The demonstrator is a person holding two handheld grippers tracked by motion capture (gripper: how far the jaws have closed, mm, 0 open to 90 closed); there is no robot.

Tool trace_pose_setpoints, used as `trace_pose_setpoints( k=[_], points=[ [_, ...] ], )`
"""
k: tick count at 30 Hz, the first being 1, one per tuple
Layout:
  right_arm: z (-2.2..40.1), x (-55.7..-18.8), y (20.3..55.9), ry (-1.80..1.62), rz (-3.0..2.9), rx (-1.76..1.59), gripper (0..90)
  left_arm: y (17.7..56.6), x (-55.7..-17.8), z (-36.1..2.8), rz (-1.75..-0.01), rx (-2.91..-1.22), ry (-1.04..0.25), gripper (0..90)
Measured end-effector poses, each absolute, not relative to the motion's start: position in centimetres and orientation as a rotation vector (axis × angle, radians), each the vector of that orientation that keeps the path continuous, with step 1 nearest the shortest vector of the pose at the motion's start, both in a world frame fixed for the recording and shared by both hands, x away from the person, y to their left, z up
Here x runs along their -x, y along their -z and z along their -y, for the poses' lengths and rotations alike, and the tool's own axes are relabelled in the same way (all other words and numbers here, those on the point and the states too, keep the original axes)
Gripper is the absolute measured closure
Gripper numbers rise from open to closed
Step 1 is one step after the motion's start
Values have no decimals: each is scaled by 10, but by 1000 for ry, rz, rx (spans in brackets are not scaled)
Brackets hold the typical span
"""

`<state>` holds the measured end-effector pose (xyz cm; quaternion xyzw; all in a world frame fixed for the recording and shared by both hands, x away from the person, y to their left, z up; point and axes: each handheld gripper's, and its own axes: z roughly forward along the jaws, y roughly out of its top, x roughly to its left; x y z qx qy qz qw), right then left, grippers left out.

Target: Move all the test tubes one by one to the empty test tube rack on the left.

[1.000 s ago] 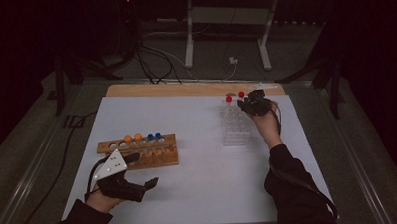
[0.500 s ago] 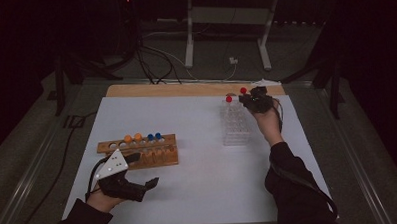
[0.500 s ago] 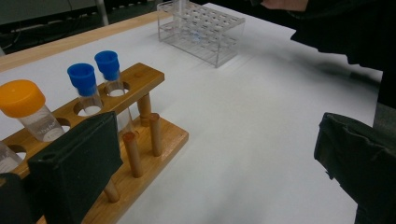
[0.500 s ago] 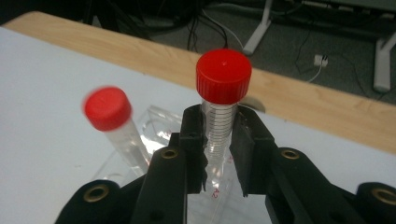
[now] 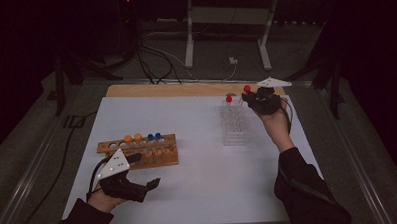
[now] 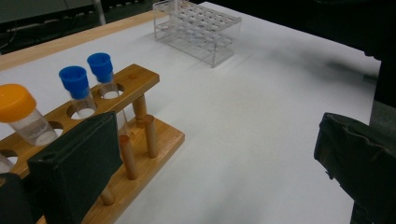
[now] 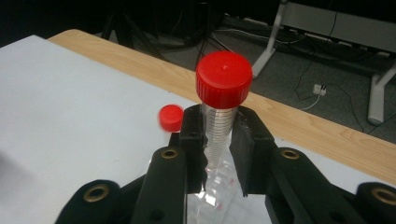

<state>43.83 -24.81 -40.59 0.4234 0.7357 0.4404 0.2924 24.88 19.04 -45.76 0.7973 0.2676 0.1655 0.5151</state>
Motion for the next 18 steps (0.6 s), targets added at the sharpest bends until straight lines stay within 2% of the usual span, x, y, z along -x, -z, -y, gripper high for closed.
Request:
trace_pose_setpoints(
  k=[18],
  points=[
    [222,-367,391,-1282,-2107,-953,748,448,-248,-175,-596,-1935,-357,13]
  ],
)
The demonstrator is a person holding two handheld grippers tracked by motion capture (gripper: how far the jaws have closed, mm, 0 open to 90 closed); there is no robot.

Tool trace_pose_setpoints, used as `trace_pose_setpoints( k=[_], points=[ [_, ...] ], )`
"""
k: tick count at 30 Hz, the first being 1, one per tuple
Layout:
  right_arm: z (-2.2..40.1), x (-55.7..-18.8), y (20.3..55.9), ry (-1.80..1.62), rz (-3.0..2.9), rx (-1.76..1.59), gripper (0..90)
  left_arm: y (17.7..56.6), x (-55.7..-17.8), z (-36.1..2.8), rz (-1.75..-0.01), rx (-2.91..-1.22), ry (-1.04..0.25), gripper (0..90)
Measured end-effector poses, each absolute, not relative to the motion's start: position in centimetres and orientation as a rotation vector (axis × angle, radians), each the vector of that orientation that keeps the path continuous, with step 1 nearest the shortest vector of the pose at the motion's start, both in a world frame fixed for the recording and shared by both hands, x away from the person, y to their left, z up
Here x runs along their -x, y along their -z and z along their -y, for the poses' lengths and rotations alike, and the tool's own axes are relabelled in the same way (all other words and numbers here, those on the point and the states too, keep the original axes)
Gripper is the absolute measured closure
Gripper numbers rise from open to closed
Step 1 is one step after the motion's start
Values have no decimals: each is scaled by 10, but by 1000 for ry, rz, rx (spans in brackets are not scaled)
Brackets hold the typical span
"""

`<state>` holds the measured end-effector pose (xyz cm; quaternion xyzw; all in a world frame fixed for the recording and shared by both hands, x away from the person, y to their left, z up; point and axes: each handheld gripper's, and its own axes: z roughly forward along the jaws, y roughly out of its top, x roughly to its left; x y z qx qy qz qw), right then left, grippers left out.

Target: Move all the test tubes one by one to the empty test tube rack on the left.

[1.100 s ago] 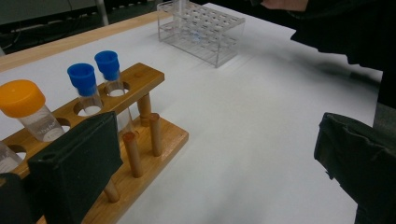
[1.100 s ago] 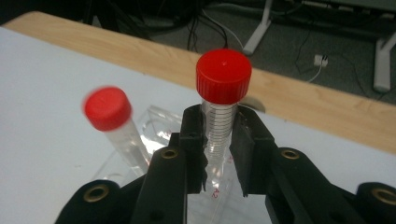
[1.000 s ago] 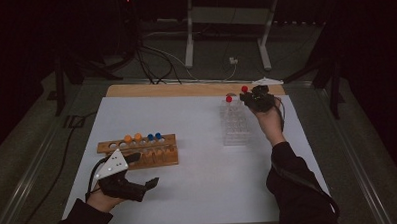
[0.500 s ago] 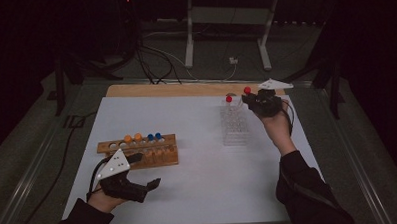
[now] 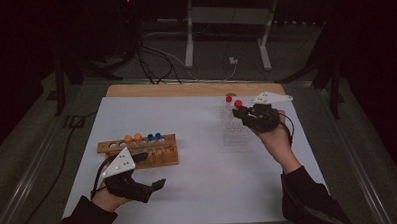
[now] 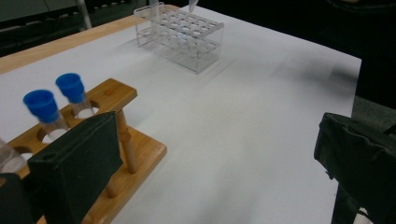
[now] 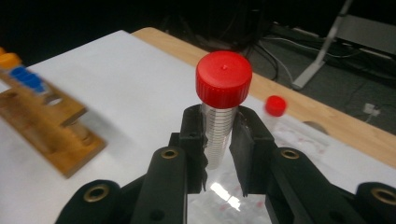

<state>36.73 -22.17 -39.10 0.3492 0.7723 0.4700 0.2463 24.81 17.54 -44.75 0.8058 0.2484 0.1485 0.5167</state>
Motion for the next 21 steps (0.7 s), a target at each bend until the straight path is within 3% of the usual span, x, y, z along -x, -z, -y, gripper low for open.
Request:
trace_pose_setpoints(
  k=[21],
  points=[
    [187,-310,431,-1315,-2324,-811,748,436,-258,-143,-521,-1965,-317,17]
  ],
)
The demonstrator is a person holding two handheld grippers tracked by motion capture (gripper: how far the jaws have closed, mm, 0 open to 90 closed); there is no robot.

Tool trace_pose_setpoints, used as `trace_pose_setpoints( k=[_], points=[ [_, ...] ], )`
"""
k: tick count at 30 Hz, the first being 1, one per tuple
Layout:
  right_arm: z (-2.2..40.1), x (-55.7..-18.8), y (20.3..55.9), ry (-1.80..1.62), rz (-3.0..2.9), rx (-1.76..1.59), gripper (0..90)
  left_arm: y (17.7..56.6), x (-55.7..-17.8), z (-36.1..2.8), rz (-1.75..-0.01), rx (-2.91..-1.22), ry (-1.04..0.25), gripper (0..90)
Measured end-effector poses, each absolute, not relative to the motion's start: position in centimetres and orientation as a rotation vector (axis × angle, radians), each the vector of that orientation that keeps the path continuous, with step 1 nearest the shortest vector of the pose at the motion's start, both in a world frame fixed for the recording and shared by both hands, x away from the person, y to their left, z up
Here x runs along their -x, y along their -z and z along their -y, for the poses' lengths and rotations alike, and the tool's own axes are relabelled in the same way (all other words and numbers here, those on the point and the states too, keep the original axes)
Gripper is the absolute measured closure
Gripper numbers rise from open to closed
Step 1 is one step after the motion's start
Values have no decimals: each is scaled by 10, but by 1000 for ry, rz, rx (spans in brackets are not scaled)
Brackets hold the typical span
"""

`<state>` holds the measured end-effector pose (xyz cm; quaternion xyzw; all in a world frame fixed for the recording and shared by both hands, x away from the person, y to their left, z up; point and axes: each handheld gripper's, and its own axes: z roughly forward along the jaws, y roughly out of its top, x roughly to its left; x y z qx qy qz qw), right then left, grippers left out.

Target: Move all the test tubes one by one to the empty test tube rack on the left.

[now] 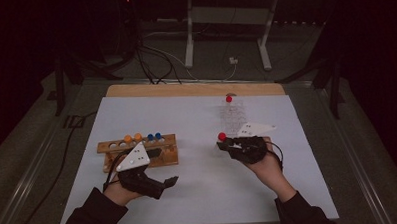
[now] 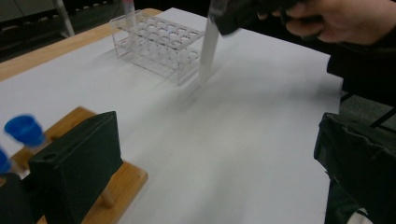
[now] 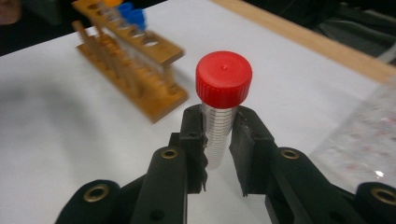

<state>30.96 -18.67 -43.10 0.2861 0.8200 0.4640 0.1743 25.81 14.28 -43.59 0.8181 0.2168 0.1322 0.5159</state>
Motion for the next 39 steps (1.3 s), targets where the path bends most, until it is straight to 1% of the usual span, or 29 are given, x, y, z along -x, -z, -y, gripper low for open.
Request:
trace_pose_setpoints(
  k=[7,10,14,16,18,22,27,30,36,39],
  points=[
    [174,-297,442,-1307,-2383,-761,748,435,-266,-122,-496,-1964,-303,23],
    [171,-293,445,-1308,-2395,-746,748,430,-269,-113,-473,-1958,-305,40],
    [170,-291,447,-1310,-2406,-737,748,421,-275,-98,-439,-1944,-302,87],
    [169,-290,448,-1308,-2412,-733,748,418,-278,-90,-425,-1935,-313,162],
    [169,-289,449,-1311,-2416,-732,748,417,-281,-81,-418,-1941,-314,183],
    [168,-288,449,-1310,-2419,-727,748,417,-288,-65,-403,-1944,-306,262],
    [169,-287,448,-1314,-2415,-722,748,419,-294,-50,-393,-1959,-306,405],
    [170,-287,448,-1314,-2414,-720,748,420,-296,-44,-389,-1974,-311,472],
    [170,-286,446,-1317,-2412,-712,748,423,-299,-37,-387,-2003,-311,562],
    [171,-285,446,-1320,-2408,-715,748,425,-300,-36,-384,-2011,-309,622]
  ],
)
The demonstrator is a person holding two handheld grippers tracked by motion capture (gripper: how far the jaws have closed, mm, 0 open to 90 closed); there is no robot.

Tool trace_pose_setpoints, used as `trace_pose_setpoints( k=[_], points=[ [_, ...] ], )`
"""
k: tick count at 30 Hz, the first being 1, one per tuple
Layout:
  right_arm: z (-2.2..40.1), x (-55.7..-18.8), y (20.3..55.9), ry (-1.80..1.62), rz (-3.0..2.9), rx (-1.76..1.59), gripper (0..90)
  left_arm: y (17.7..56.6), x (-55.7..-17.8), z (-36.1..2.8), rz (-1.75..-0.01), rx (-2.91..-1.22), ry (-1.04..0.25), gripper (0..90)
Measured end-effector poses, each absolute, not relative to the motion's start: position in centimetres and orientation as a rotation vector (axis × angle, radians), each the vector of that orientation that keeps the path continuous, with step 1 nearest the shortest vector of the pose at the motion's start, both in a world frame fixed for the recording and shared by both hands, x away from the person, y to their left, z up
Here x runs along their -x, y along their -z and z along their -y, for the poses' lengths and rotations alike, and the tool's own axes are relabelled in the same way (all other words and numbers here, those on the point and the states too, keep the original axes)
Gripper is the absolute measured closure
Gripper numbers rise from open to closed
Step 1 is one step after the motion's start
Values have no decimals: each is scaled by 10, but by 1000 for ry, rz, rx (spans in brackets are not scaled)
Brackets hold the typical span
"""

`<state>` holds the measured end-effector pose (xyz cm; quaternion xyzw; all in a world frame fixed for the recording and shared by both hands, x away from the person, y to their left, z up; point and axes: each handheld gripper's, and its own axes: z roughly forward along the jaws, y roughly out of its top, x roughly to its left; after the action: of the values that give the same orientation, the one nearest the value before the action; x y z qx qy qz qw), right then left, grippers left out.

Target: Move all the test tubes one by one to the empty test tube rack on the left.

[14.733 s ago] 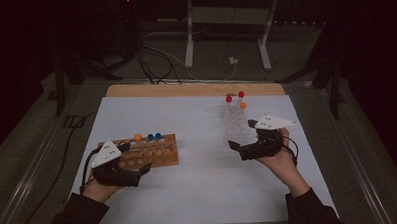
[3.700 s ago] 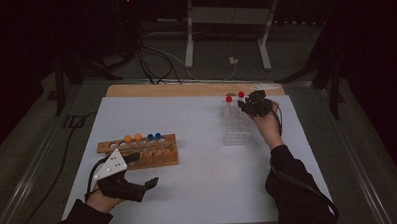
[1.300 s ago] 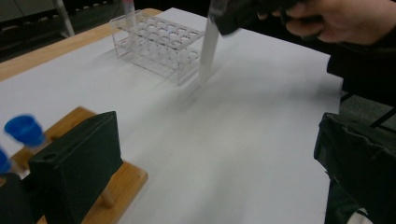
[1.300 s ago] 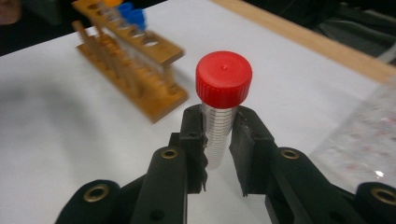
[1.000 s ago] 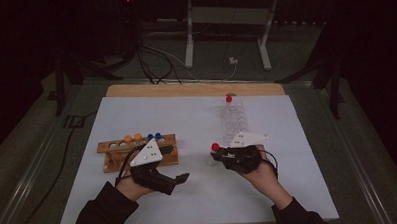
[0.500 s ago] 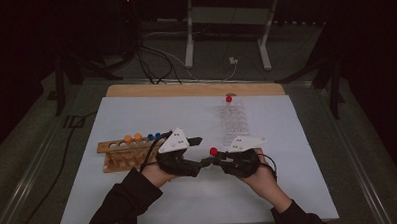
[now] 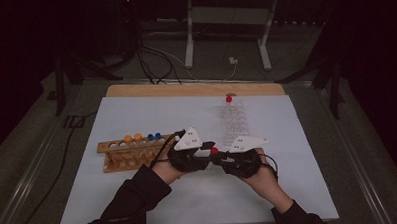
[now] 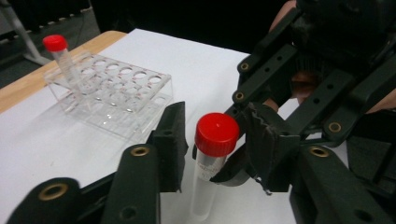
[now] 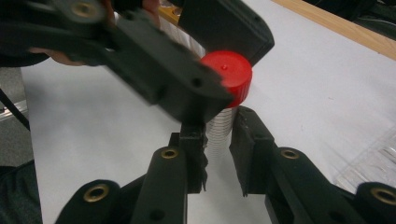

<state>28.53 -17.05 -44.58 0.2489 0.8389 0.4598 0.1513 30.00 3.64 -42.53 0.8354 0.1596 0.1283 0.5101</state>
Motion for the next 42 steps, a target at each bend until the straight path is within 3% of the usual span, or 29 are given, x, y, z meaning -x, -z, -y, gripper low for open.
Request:
trace_pose_setpoints(
  k=[4,10,32,42],
  points=[
    [171,-286,446,-1315,-2405,-723,748,427,-301,-37,-375,-2019,-308,705],
    [170,-287,446,-1327,-2417,-724,724,425,-300,-38,-366,-2030,-338,718],
    [172,-285,445,-1336,-2381,-777,35,398,-289,-104,-487,-1974,-448,719],
    [172,-284,443,-1391,-2385,-750,0,386,-284,-141,-561,-1955,-515,719]
  ],
)
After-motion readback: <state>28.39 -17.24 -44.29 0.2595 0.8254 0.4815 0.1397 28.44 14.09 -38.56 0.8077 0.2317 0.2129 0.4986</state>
